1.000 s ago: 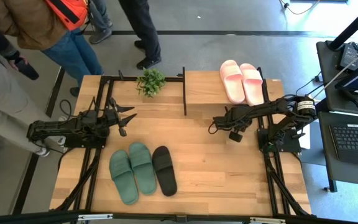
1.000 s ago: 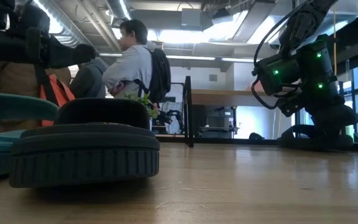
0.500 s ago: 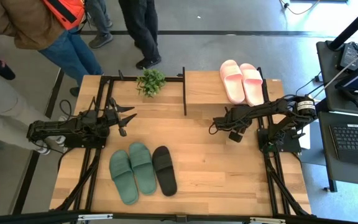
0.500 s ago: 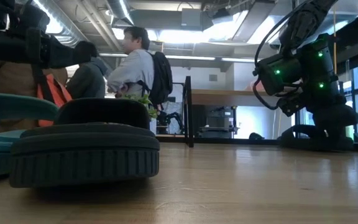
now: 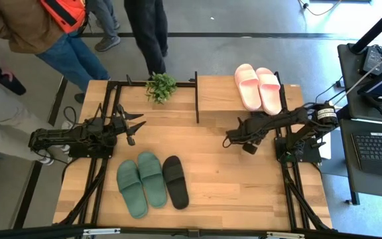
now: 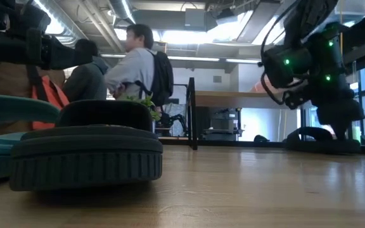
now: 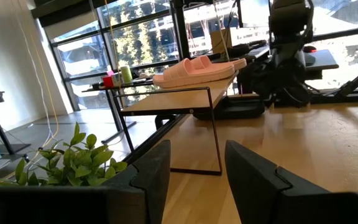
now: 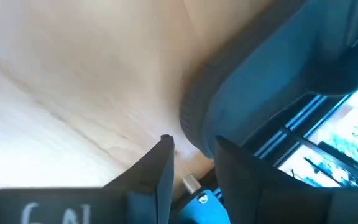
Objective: Pick and place slides into the shelf
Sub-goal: Put the black slide under the shelf
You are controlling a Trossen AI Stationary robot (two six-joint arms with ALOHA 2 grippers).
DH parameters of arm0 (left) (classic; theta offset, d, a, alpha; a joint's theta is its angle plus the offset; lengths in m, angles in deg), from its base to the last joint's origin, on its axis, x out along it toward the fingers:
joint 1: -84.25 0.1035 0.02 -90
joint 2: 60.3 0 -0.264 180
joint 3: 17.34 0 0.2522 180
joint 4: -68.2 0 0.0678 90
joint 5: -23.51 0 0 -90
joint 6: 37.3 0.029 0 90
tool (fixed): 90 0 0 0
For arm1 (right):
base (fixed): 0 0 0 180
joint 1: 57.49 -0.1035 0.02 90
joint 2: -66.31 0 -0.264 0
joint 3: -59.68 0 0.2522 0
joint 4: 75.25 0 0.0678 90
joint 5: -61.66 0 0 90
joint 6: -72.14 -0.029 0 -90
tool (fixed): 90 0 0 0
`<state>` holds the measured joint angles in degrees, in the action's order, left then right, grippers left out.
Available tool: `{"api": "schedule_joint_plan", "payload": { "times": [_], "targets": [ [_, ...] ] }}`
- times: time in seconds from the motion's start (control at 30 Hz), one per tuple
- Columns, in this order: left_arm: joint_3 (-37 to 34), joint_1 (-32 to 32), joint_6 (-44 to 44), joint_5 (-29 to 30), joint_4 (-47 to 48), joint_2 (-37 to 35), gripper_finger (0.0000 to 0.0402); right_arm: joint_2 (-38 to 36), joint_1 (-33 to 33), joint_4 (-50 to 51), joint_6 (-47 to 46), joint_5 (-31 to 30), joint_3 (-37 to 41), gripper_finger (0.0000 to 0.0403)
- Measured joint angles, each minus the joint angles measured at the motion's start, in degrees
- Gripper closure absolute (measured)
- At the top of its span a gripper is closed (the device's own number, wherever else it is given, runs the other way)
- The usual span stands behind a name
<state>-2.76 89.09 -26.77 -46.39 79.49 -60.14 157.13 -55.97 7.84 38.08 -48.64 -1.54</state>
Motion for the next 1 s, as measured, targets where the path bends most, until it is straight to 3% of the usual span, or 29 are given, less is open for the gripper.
{"api": "schedule_joint_plan", "payload": {
  "times": [0.3, 0.5, 0.8, 1.0],
  "targets": [
    [0.0, 0.0, 0.0, 0.0, 0.0, 0.0, 0.0256, 0.0, -7.2, -1.4, -3.3, 0.0, -9.0, 0.0289],
    [0.0, 0.0, 0.0, 0.0, 0.0, 0.0, 0.0256, -0.1, -13.1, -12.5, -2.4, -0.7, -13.8, 0.0289],
    [0.0, 0.0, 0.0, 0.0, 0.0, 0.0, 0.0256, -0.1, -18.1, -38.8, 10.6, -1.1, -14.0, 0.0289],
    [0.0, 0.0, 0.1, 0.0, 0.0, 0.0, 0.0256, 0.1, -20.6, -46.4, 19.6, -1.1, -14.0, 0.0289]
  ]
}}
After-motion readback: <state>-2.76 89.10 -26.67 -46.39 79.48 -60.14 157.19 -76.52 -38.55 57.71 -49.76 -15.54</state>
